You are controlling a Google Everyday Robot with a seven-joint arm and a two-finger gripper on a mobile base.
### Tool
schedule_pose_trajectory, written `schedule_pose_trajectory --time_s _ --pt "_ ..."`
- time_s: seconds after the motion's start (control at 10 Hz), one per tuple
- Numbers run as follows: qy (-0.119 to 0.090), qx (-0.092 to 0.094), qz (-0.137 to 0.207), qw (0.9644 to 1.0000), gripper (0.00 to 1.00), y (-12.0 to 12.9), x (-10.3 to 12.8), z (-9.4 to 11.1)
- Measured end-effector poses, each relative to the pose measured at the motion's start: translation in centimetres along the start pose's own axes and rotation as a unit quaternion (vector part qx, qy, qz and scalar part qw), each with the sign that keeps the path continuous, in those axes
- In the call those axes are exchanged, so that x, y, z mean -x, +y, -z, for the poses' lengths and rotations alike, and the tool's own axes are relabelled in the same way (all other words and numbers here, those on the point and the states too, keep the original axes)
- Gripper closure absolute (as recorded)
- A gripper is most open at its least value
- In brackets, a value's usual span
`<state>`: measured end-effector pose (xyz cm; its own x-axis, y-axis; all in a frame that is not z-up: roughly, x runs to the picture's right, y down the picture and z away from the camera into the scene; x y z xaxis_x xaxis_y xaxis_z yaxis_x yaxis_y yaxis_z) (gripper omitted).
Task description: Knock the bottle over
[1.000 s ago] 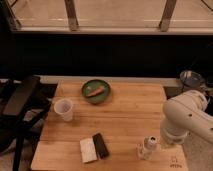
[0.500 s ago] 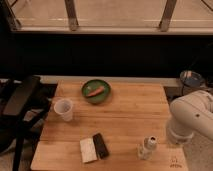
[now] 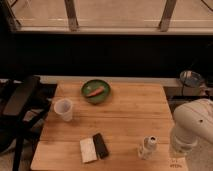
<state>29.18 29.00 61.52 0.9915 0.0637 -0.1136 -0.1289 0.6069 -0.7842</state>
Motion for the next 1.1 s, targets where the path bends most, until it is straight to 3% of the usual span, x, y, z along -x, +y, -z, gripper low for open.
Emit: schedule_pose_trajectory --time_s 0.1,0.2,0.3,0.4,0.6,0.9,1.1 --pt "0.004 0.027 0.052 0.9983 0.9 0.3 1.0 -0.3" --pt "0.004 0.035 0.096 0.9948 0.93 0.2 1.7 -0.1" --pt "0.003 0.029 0.122 0.9921 0.99 -0.1 1.9 0.3" --pt "0.003 0.022 0.128 0.9916 1.0 -0.3 1.9 0.5" --pt "0.003 0.024 0.101 0.9946 1.0 -0.5 3.4 0.8" --pt "0.003 0.028 0.133 0.9908 1.0 -0.4 6.9 1.2" --pt "0.002 0.028 0.148 0.9886 1.0 -0.5 7.2 1.4"
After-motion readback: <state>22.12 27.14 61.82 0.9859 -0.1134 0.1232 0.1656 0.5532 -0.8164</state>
